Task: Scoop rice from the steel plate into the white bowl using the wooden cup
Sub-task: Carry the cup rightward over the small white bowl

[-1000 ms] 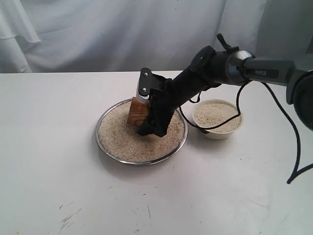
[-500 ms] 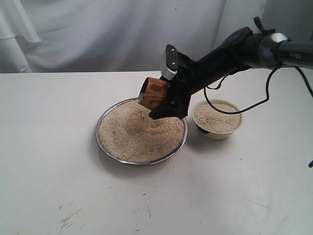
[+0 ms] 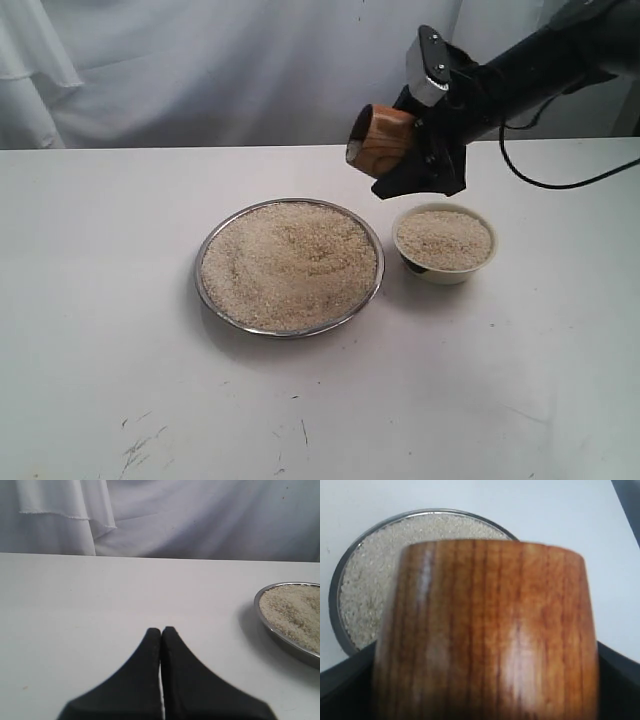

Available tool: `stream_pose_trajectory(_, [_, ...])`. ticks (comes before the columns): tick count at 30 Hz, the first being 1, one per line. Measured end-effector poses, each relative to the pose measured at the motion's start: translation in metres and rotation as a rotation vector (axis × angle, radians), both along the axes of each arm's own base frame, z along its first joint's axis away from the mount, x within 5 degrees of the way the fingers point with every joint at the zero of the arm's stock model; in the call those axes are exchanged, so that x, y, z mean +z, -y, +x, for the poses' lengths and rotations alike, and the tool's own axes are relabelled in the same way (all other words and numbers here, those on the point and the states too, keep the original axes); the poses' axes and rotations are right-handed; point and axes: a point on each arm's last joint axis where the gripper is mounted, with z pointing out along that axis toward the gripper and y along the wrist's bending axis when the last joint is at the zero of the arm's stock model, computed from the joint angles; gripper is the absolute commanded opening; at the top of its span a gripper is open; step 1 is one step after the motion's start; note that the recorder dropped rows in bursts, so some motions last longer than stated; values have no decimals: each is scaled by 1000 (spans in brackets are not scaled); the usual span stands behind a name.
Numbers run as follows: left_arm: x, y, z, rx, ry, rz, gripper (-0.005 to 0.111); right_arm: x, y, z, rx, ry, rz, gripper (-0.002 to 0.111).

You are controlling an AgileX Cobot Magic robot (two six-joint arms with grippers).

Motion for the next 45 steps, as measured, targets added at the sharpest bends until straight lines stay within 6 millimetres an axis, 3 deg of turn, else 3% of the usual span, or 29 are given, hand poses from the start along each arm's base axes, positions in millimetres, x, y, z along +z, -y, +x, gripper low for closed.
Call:
stream_pose_trajectory(9, [0, 0, 0, 0, 0, 0, 0, -20, 50, -1, -31, -63, -50, 0])
stream_pose_trajectory(18, [0, 0, 0, 0, 0, 0, 0, -27, 93, 8, -133, -70, -94, 0])
stream_pose_trajectory(28, [0, 0, 0, 0, 0, 0, 0, -37, 105, 2, -165, -81, -241, 0])
stream_pose_trajectory(35, [0, 0, 0, 0, 0, 0, 0, -29, 110, -8, -204, -39, -284, 0])
stream_pose_trajectory(45, [0, 0, 0, 0, 0, 0, 0, -27, 95, -7, -268, 22, -351, 0])
